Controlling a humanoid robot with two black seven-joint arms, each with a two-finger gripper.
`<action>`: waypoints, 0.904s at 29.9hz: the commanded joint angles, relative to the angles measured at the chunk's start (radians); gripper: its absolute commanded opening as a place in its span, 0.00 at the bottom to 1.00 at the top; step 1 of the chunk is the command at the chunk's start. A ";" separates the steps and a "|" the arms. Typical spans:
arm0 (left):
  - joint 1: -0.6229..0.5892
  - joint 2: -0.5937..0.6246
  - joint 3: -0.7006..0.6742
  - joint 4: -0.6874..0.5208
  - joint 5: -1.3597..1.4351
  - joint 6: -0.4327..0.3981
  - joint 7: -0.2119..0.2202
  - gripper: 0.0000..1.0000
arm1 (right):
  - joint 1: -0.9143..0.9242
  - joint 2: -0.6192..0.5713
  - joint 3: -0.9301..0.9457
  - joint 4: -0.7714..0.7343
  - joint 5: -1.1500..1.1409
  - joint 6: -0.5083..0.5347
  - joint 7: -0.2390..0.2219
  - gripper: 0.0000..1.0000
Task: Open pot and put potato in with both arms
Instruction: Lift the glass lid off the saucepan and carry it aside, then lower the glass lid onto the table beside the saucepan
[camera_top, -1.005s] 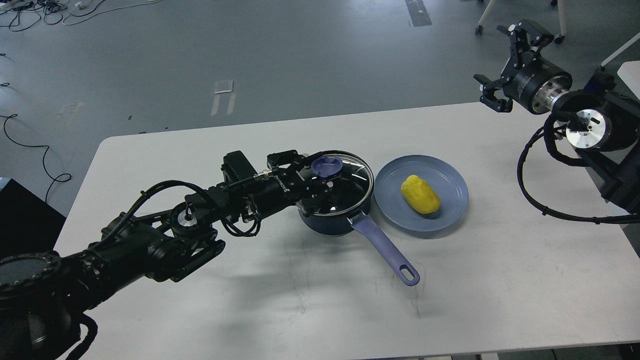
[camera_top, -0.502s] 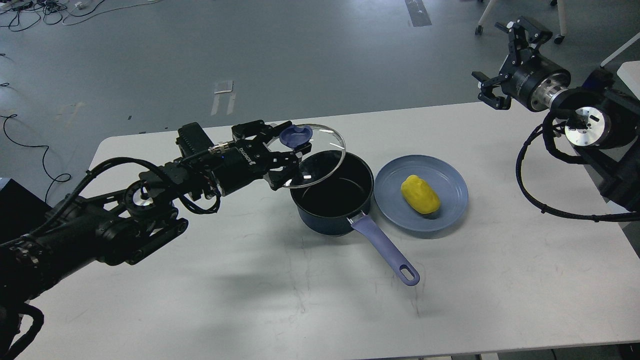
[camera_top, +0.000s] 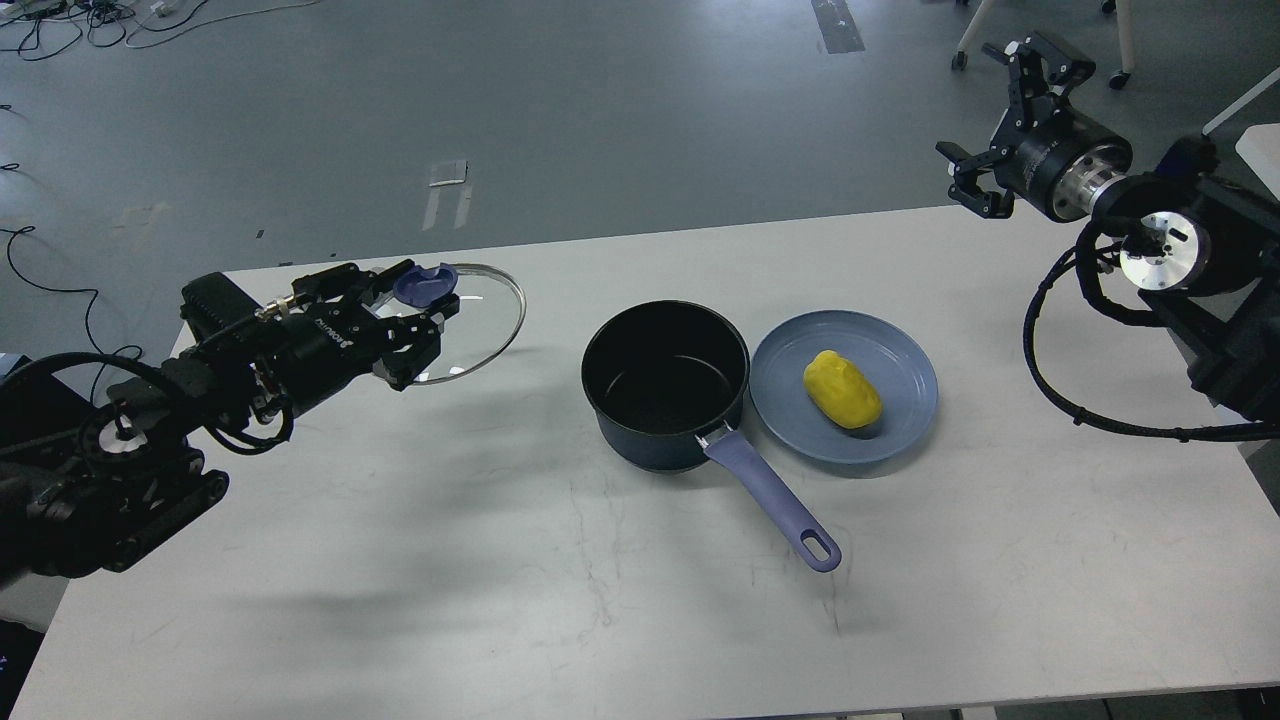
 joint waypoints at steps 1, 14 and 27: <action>0.051 0.023 0.001 0.008 -0.008 0.000 0.000 0.27 | 0.002 0.000 0.000 0.001 0.000 -0.002 0.000 1.00; 0.157 0.009 0.004 0.103 -0.088 0.000 0.000 0.28 | 0.005 0.000 -0.003 -0.002 -0.001 -0.005 0.000 1.00; 0.217 -0.069 0.004 0.126 -0.089 0.000 0.000 0.36 | -0.001 -0.001 -0.003 -0.002 0.000 -0.004 -0.001 1.00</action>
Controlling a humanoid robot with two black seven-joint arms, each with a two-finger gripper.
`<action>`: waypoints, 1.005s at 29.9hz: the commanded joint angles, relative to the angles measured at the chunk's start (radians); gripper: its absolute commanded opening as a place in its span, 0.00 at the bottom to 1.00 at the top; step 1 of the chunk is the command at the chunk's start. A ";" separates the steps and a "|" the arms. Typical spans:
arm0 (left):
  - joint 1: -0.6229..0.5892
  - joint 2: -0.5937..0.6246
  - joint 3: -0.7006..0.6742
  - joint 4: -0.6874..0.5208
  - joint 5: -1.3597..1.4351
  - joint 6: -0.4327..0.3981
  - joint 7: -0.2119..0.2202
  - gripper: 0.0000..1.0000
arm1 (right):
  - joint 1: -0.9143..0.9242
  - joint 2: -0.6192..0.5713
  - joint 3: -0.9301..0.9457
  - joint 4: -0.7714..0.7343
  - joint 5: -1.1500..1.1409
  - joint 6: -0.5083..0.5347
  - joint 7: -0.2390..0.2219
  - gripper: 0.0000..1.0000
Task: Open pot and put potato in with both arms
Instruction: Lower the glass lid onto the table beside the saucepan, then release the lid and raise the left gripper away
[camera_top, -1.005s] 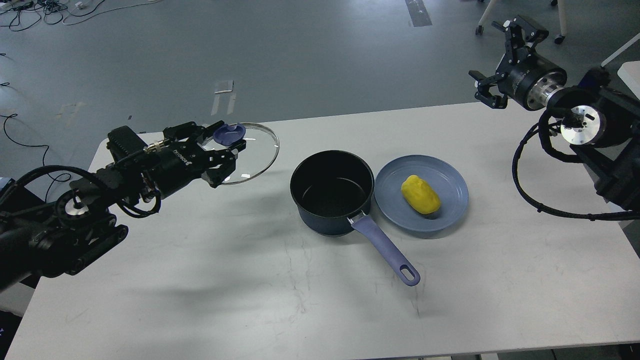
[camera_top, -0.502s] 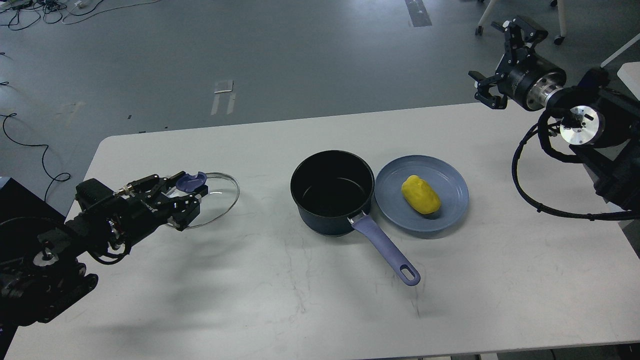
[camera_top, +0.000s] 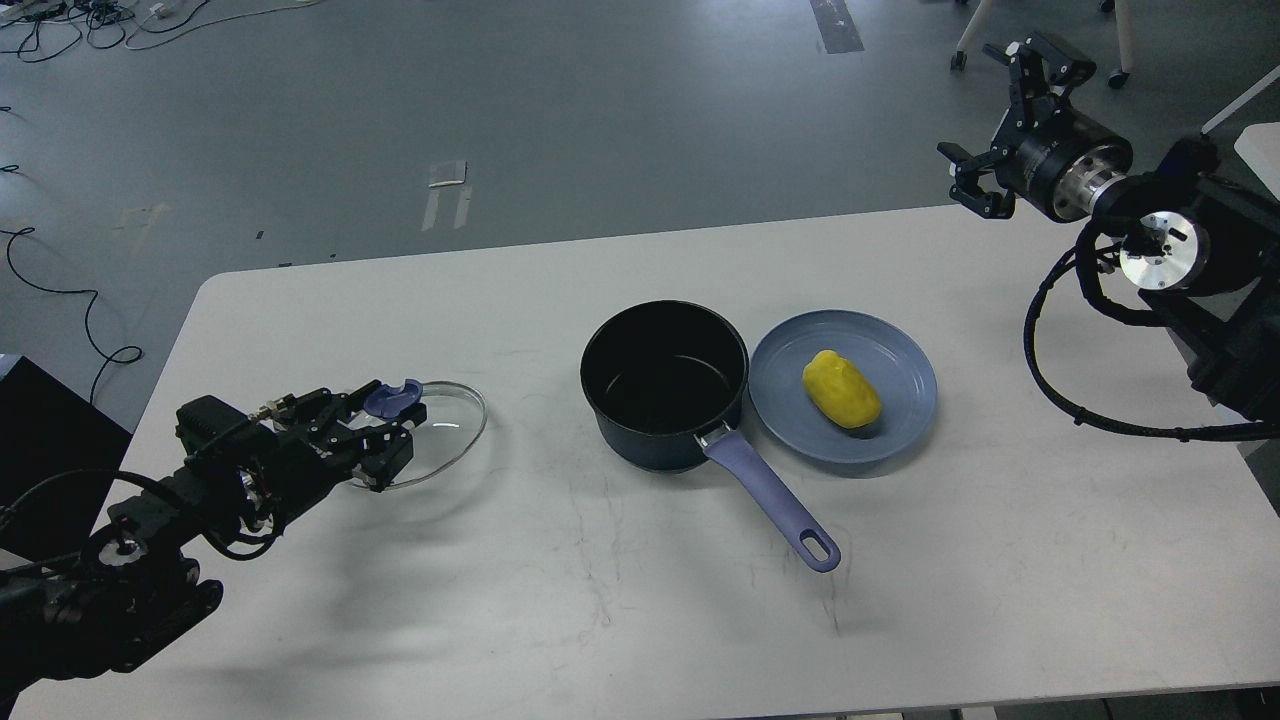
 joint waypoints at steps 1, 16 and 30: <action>0.004 -0.030 -0.001 0.027 0.000 0.000 0.000 0.40 | -0.002 -0.005 0.000 0.000 -0.001 0.000 -0.001 1.00; 0.026 -0.056 0.013 0.064 -0.052 0.000 0.000 0.98 | -0.009 -0.014 0.000 -0.003 0.001 0.007 -0.001 1.00; -0.003 0.029 -0.001 0.047 -0.136 0.000 0.000 0.98 | 0.001 -0.018 0.002 0.009 0.001 0.004 -0.001 1.00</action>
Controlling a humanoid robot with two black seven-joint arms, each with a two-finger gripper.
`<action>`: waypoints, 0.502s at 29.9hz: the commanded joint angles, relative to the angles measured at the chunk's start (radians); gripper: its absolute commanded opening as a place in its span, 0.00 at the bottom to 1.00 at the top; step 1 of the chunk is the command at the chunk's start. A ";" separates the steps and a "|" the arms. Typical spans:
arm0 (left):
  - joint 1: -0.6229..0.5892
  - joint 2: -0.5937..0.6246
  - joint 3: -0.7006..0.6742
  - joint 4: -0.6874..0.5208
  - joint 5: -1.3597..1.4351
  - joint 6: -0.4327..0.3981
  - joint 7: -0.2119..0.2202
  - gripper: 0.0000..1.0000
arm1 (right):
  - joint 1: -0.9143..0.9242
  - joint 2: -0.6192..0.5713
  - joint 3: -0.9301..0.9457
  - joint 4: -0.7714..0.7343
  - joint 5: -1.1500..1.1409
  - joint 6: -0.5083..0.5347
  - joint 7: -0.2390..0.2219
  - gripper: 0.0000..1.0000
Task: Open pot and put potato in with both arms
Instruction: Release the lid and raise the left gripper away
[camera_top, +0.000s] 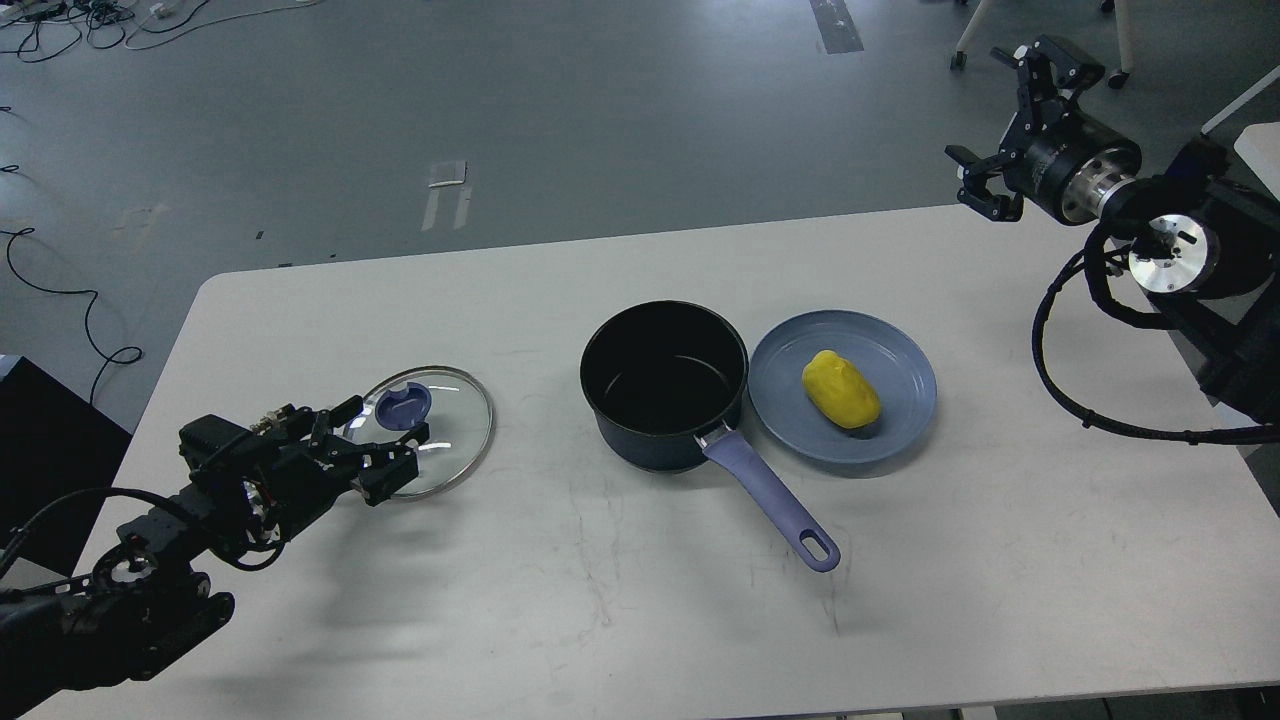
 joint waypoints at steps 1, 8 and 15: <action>-0.035 0.042 -0.006 -0.001 -0.052 0.000 0.000 0.98 | 0.005 -0.007 0.001 0.004 0.000 0.000 0.000 1.00; -0.233 0.114 -0.012 -0.047 -0.215 0.000 0.000 0.98 | 0.006 -0.028 -0.001 0.034 -0.002 0.002 0.002 1.00; -0.394 0.149 -0.126 -0.141 -0.655 -0.154 0.000 0.98 | 0.014 -0.080 -0.059 0.139 -0.015 0.000 0.002 1.00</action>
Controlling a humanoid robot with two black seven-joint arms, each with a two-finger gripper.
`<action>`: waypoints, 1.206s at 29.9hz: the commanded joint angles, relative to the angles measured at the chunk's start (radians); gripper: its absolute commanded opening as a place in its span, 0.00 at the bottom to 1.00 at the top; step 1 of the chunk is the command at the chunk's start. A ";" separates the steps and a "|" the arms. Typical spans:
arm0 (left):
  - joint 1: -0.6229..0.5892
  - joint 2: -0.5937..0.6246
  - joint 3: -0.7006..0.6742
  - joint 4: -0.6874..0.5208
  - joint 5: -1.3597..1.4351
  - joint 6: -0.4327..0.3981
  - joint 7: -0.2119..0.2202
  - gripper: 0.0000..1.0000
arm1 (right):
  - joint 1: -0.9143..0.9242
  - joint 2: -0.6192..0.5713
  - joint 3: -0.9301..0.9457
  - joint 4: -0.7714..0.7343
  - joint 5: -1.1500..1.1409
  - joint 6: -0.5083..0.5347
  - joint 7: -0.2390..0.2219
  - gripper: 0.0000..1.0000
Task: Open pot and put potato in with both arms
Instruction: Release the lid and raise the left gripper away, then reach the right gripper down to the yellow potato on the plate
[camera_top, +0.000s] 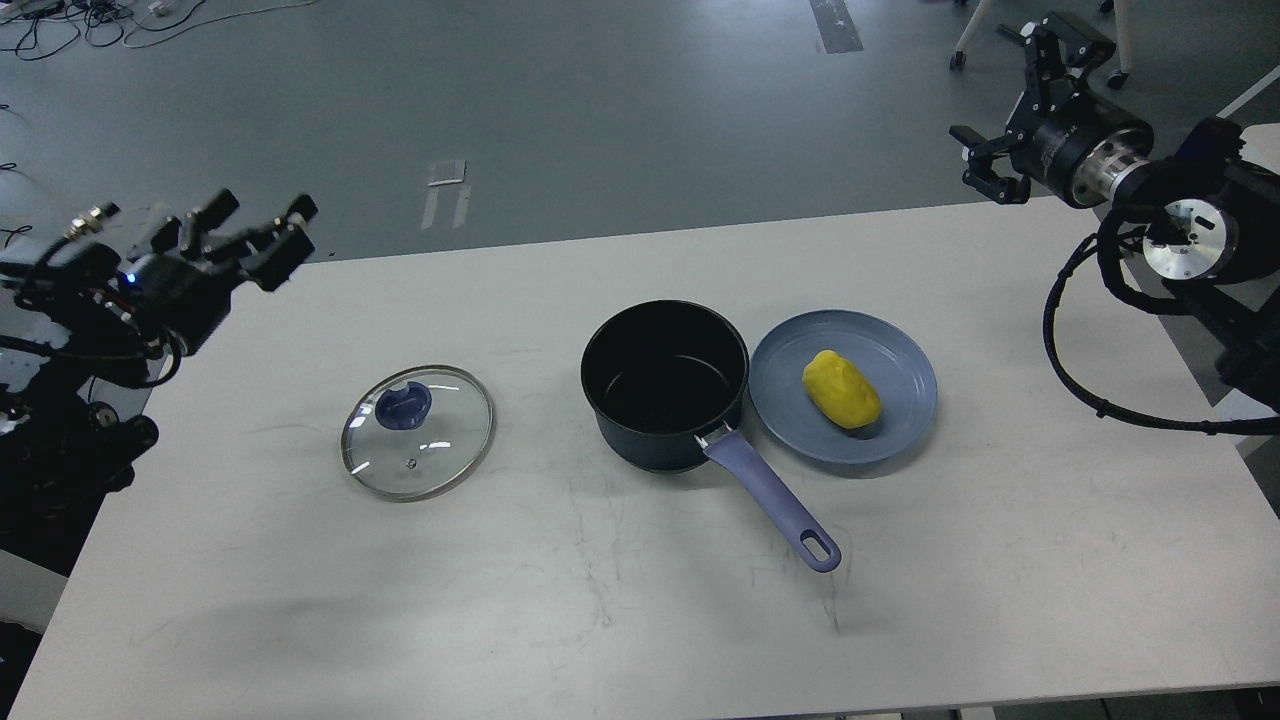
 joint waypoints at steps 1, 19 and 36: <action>-0.091 0.008 -0.043 -0.014 -0.265 -0.200 0.000 0.98 | 0.019 -0.043 -0.054 0.052 -0.003 0.000 0.000 1.00; -0.048 -0.204 -0.262 -0.016 -1.031 -0.859 0.212 0.98 | 0.157 -0.083 -0.283 0.212 -0.299 0.001 0.020 1.00; 0.055 -0.259 -0.458 -0.016 -1.033 -0.879 0.317 0.98 | 0.273 -0.112 -0.618 0.220 -1.157 -0.019 0.400 0.97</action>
